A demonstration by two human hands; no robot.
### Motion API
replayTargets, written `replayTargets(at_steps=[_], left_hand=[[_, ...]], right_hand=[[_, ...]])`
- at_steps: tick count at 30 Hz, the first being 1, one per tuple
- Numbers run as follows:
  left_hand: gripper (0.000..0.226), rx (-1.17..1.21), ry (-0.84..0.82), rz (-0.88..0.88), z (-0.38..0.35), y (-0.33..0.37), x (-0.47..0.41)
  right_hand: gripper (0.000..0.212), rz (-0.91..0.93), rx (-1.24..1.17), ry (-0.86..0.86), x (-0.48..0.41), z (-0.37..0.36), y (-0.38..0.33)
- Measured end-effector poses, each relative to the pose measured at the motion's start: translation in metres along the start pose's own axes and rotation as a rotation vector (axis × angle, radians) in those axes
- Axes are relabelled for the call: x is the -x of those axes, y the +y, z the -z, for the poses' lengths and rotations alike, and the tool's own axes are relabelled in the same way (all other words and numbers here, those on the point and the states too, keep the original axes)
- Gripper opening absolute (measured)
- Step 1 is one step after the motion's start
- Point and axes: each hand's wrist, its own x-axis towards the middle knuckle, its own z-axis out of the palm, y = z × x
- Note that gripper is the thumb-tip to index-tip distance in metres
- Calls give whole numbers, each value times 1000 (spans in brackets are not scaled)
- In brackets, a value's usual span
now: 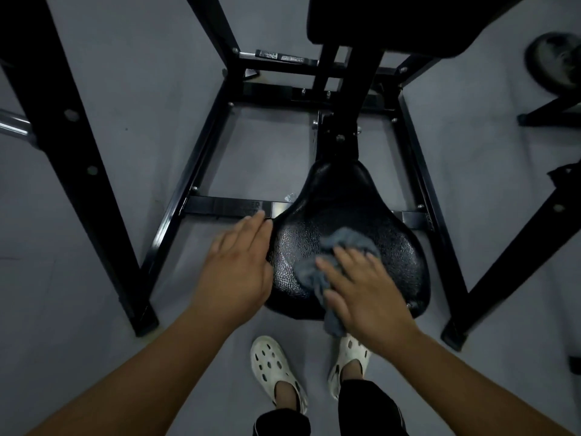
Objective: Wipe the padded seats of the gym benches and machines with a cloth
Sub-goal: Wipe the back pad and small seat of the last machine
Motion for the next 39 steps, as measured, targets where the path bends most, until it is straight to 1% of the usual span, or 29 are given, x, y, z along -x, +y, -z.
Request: replayTargets(at_steps=[2,3,5,7,9,10,12,13,15,16,17,19,20,21,22,23,24,25,26,27,29,30,31,33,35,36,37,38,39], left_hand=[[68,-20,-16,-17,-3,6,3],[69,-24,-27,-21,-5,9,4],[68,-26,-31,-18,-9,14,5],[66,-27,-40,-33,-11,18,4],[67,-30,-46,-60,-13,23,2],[68,-23,-48,-72,-14,26,1],[67,-14,-50,-85,-15,34,-2],[67,-22,-46,-93,-16,38,-3],[66,-35,-46,-121,-20,49,-6],[66,-30,-42,-121,-22,53,-7],[66,-30,-38,-118,-23,56,-8],[66,-31,-41,-120,-25,61,-9],[66,-29,-39,-118,-25,61,-10],[66,-28,-30,-113,-24,61,-11],[66,-29,-25,-109,-23,61,-12],[66,-31,-27,-100,-22,62,-12],[67,-31,-29,-88,-22,62,-12],[67,-33,-25,-78,-21,62,-13],[67,-36,-23,-72,-22,64,-14],[68,-38,-27,-69,-22,66,-15],[68,-34,-26,-57,-21,71,-17],[68,-35,-18,-51,-19,74,-18],[69,-37,-12,-42,-16,78,-17],[70,-26,2,-11,-6,85,-16],[71,-12,25,19,10,92,-12],[71,-7,41,27,20,96,-10],[70,-4,57,29,31,101,-9],[70,-6,73,25,40,107,-6],[68,-11,87,21,50,114,-4]], right_hand=[[63,-147,-77,19,-33,2,-21],[66,-172,-96,27,-45,1,-41],[59,-95,-97,51,-44,-8,-70],[50,-7,-75,79,-12,-19,-60],[58,-12,-90,64,28,-21,-27],[62,-53,-107,61,42,-18,-8],[52,-172,-126,111,41,-10,23],[52,-251,-142,137,23,-5,30],[58,-406,-202,189,-21,4,30],[57,-436,-211,190,-35,6,21],[56,-394,-206,197,-39,3,10],[54,-141,-157,151,-11,-7,-2],[56,-17,-141,120,12,-10,2],[61,61,-142,92,34,-10,12],[70,92,-154,89,49,-7,30],[77,54,-180,97,55,-3,50],[75,-36,-235,115,55,0,66],[65,-134,-293,149,47,5,77],[60,-228,-349,177,32,8,83],[61,-299,-396,197,12,10,84],[63,-366,-454,213,-25,13,76],[60,-334,-460,210,-39,14,66],[58,-260,-458,190,-46,16,55],[55,-15,-456,112,-40,17,30],[50,178,-432,-29,-9,17,15],[44,210,-426,-80,7,19,18],[36,175,-435,-92,19,26,25],[31,94,-477,-67,28,38,34],[33,1,-535,-8,32,56,42]])
